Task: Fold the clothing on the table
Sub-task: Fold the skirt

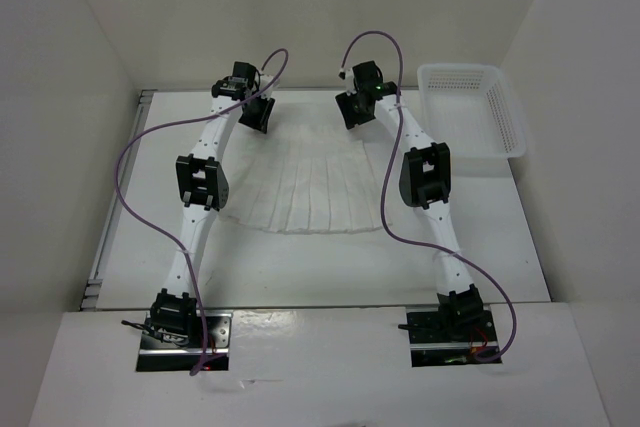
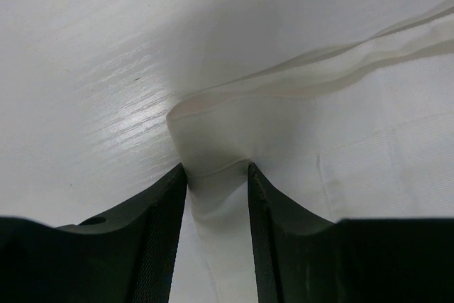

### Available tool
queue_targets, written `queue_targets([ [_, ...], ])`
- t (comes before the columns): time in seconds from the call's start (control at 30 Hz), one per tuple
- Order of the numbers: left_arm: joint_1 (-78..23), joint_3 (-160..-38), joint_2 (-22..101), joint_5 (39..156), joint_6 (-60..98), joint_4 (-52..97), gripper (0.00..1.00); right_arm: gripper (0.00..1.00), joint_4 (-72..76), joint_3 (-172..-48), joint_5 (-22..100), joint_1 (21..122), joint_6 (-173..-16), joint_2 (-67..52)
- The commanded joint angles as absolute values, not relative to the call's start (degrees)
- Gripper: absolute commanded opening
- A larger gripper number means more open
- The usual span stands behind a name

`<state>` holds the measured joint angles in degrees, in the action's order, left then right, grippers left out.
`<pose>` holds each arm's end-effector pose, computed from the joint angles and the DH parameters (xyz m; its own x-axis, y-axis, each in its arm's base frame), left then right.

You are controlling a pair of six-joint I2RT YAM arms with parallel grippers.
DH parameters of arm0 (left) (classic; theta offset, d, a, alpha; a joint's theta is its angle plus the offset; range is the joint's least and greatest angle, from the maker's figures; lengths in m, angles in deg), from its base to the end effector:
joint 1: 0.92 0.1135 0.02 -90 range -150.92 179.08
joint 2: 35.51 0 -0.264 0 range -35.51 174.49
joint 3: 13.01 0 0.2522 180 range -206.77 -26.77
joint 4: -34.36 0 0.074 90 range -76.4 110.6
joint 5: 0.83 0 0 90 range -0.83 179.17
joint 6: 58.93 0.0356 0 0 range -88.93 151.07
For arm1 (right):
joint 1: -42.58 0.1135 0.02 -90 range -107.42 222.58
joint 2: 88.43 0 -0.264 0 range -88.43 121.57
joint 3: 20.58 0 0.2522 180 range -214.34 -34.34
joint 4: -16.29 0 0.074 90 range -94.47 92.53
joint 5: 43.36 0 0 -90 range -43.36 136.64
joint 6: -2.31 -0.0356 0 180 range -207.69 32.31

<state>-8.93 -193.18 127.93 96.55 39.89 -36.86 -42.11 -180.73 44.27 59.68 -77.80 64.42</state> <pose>0.5718 -0.0851 0.1724 -0.7640 0.2611 -0.5900 0.3332 0.9428 -0.0143 0.5481 0.1701 0.1807 -0.6781 -0.3881 -0.6242 -0.4416 0.8940 -0.0762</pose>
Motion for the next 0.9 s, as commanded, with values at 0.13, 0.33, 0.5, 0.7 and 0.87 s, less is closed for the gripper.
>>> queue_targets([
  [0.13, -8.48, -194.29, 130.6, 95.77, 40.47, -37.76, 0.46, 0.64, -42.29, -183.76, 44.88, 59.89, -78.46, 65.9],
  [0.33, -8.48, -194.29, 130.6, 95.77, 40.47, -37.76, 0.46, 0.64, -43.35, -184.28, 43.83, 59.89, -78.98, 67.05],
  [0.5, -9.0, -194.29, 130.6, 95.77, 40.47, -37.76, 0.46, 0.62, -44.05, -184.28, 43.83, 59.36, -78.98, 68.19],
  [0.7, -9.01, -194.29, 130.6, 95.77, 40.47, -37.76, 0.36, 0.32, -44.58, -184.28, 43.83, 58.84, -78.38, 68.72],
  [0.87, -9.54, -194.29, 130.6, 95.77, 40.47, -37.76, 0.2, 0.0, -44.58, -184.28, 44.36, 58.84, -77.85, 69.24],
])
